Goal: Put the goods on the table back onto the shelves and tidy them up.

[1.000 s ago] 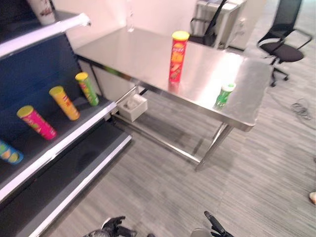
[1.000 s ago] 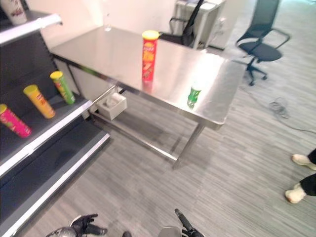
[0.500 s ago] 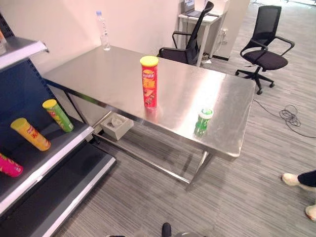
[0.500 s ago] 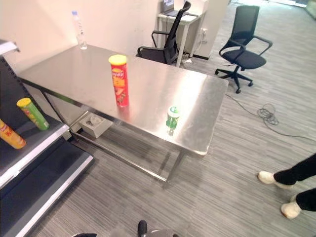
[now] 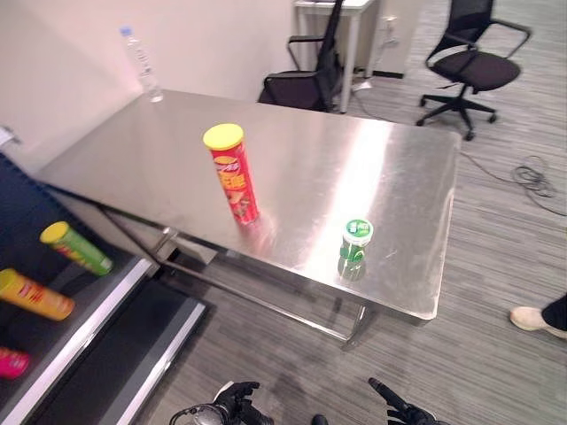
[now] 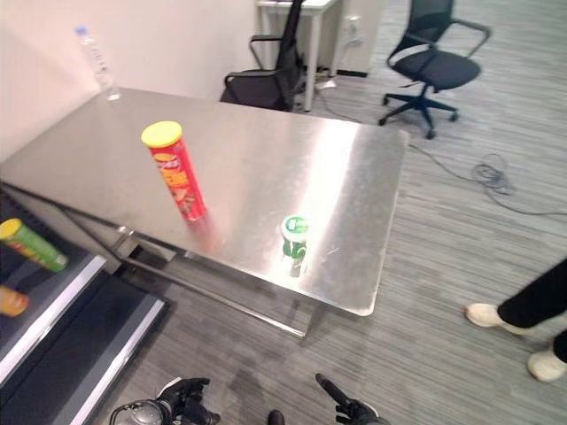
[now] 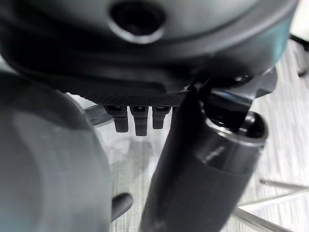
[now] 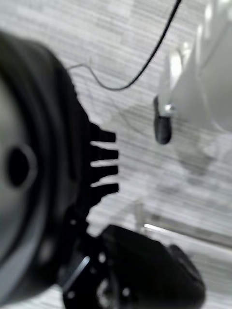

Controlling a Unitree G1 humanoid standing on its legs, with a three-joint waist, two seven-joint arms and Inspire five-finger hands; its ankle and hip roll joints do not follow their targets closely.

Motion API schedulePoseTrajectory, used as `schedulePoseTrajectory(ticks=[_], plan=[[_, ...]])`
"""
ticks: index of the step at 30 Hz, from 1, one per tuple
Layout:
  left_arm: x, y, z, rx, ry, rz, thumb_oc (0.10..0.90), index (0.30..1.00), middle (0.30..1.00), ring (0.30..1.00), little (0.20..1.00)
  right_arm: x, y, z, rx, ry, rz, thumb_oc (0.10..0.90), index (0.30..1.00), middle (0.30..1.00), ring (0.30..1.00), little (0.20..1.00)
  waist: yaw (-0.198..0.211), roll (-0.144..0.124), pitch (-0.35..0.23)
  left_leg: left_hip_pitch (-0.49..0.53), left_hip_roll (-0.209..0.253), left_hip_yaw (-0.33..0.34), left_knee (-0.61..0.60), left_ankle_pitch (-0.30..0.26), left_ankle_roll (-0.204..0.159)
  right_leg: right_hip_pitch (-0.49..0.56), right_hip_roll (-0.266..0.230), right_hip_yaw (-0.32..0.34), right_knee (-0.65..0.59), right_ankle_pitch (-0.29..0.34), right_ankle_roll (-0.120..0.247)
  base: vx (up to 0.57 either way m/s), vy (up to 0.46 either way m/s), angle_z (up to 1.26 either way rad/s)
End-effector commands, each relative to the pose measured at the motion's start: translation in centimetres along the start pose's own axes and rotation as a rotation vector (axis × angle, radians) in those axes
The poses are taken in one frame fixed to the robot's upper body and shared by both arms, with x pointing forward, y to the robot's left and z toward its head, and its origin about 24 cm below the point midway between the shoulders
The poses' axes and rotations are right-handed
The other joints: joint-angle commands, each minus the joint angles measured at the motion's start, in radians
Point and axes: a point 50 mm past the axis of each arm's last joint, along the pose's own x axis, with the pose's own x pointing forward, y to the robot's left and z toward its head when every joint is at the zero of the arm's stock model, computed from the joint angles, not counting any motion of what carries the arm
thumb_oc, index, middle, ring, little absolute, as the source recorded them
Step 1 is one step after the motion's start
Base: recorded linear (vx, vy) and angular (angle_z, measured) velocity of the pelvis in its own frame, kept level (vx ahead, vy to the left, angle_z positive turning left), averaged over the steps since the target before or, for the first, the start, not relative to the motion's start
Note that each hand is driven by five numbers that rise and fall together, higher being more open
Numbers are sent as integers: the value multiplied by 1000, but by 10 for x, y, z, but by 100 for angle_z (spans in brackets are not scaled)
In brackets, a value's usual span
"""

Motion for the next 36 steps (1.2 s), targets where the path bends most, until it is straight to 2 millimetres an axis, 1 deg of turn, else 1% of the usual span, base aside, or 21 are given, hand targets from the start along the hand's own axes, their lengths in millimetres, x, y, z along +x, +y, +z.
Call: schedulePoseTrajectory(ticks=[1, 5, 8, 11, 12, 13, 14, 16, 17, 18, 19, 20, 21, 23, 24, 26, 31, 33, 34, 35, 36], plan=[[2, -17, 1, 101, 11, -65, 800, 900, 900, 900, 900, -3, -11, -17, -11, 52, -37, 800, 900, 900, 900, 900, 20, 19, -27, 45, -22, 58, 7, 24, 63, -54, -155, -1, 2, -5, 160, 53, 388, -27], [5, -17, 33, 293, -100, -105, 800, 900, 900, 900, 900, -3, -10, -23, 33, 74, -33, 800, 900, 900, 900, 900, 4, 10, -11, 52, -123, 108, 3, -25, 111, -125, -255, 40, 2, 64, 215, -16, 449, -21], [5, -12, 44, 326, -136, -88, 800, 900, 900, 900, 900, -2, -4, -16, 8, 58, -27, 800, 900, 900, 900, 900, 5, 7, 12, 29, -196, 124, 2, -51, 150, -192, -317, 58, 2, 126, 248, -164, 364, -27], [6, -7, 48, 292, -140, -59, 800, 900, 900, 900, 900, 0, 0, -1, 29, 11, -20, 800, 900, 900, 900, 900, 1, 9, 27, 11, -223, 153, 2, -56, 166, -259, -342, 45, 2, 179, 259, -201, 288, -30], [6, 0, 41, 249, -108, -30, 800, 900, 900, 900, 900, 1, 5, 12, 45, -37, -8, 800, 900, 900, 900, 900, 0, 26, 48, 1, -220, 188, 2, -53, 174, -291, -329, -56, 48, 161, 234, -184, 204, -37], [6, 0, 41, 249, -108, -30, 800, 900, 900, 900, 900, 1, 5, 12, 44, -38, -8, 800, 900, 900, 900, 900, -1, 25, 47, -3, -221, 188, 2, -51, 174, -295, -329, -55, 48, 162, 234, -314, 371, -52], [4, 6, 28, 228, -65, -11, 800, 900, 900, 900, 900, 1, 7, 15, 63, -66, -2, 800, 900, 900, 900, 900, 1, 31, 68, -6, -217, 221, 2, -37, 182, -291, -282, -105, 170, 93, 206, -207, 243, -43], [2, 11, 15, 222, -24, 2, 800, 900, 900, 900, 900, 1, 5, 11, 72, -60, -8, 800, 900, 900, 900, 900, 17, 37, 78, -12, -205, 260, 2, -22, 190, -264, -235, -159, 287, 2, 183, -197, 225, -46], [2, 11, 15, 222, -24, 2, 800, 900, 900, 900, 900, 1, 5, 11, 72, -60, -8, 800, 900, 900, 900, 900, 18, 37, 76, -15, -204, 261, 2, -20, 189, -267, -235, -158, 286, 4, 182, -166, 166, -59], [-1, 15, 4, 199, 4, 13, 800, 900, 900, 900, 900, 0, 0, -5, 87, -14, -21, 800, 900, 900, 900, 900, 36, 37, 70, -19, -199, 288, 2, -10, 199, -218, -186, -184, 401, -91, 165, -155, 120, -56], [-1, 16, 1, 184, 10, 16, 800, 900, 900, 900, 900, -1, -3, -11, 94, 8, -27, 800, 900, 900, 900, 900, 43, 33, 65, -24, -199, 296, 2, -7, 201, -193, -167, -180, 424, -121, 163, -155, 120, -61], [-1, 16, 1, 184, 9, 16, 800, 900, 900, 900, 900, -1, -3, -11, 94, 8, -27, 800, 900, 900, 900, 900, 44, 35, 64, -26, -197, 296, 2, -5, 200, -195, -165, -180, 421, -118, 162, -133, 10, -58], [-2, 18, -2, 145, 9, 21, 800, 900, 900, 900, 900, -3, -7, -24, 123, 48, -43, 800, 900, 900, 900, 900, 68, 14, 50, -49, -207, 315, 2, 10, 200, -116, -132, -170, 410, -150, 166, -154, -47, -52], [-2, 19, 2, 120, -12, 29, 800, 900, 900, 900, 900, -4, -9, -27, 161, 51, -58, 800, 900, 900, 900, 900, 97, -18, 38, -89, -220, 339, 2, 38, 201, -31, -115, -165, 291, -168, 146, -167, -71, -29], [-2, 19, 2, 120, -12, 29, 800, 900, 900, 900, 900, -4, -9, -27, 161, 51, -59, 800, 900, 900, 900, 900, 99, -15, 37, -92, -216, 340, 2, 40, 201, -33, -111, -164, 287, -162, 145, -122, -66, -12], [-1, 20, 6, 130, -18, 32, 800, 900, 900, 900, 900, -4, -14, -22, 182, 52, -79, 800, 900, 900, 900, 900, 116, -39, 31, -153, -213, 343, 9, 91, 189, -28, -67, -81, 135, -147, 122, -262, -136, -6], [-1, 17, 8, 202, -34, 14, 800, 900, 900, 900, 900, -4, -24, -3, 213, -50, -108, 800, 900, 900, 900, 900, 114, -36, 47, -183, -179, 352, 6, 125, 174, -17, -18, -48, 31, -100, 101, -237, -95, -29], [-3, 16, 0, 181, -10, 14, 800, 900, 900, 900, 900, -10, -43, 20, 236, -205, -175, 800, 900, 900, 900, 900, 101, -38, 78, -205, -147, 335, 20, 155, 151, -21, 6, -35, 2, -76, 97, -280, -70, -54], [-3, 16, 0, 181, -10, 14, 800, 900, 900, 900, 900, -10, -43, 20, 236, -205, -176, 800, 900, 900, 900, 900, 103, -36, 76, -207, -143, 335, 19, 158, 150, -24, 9, -34, 2, -73, 96, -363, -49, -32], [-3, 17, 2, 114, -31, 38, 800, 900, 900, 900, 900, -22, -56, 56, 192, -401, -218, 800, 900, 900, 900, 900, 104, -44, 101, -231, -153, 227, 70, 153, 124, -41, 2, -26, 4, -60, 92, -172, -12, -32], [-3, 17, 2, 114, -31, 38, 800, 900, 900, 900, 900, -22, -56, 56, 192, -401, -219, 800, 900, 900, 900, 900, 103, -43, 100, -232, -153, 227, 71, 153, 124, -42, 3, -27, 4, -60, 92, -323, -17, -38]])
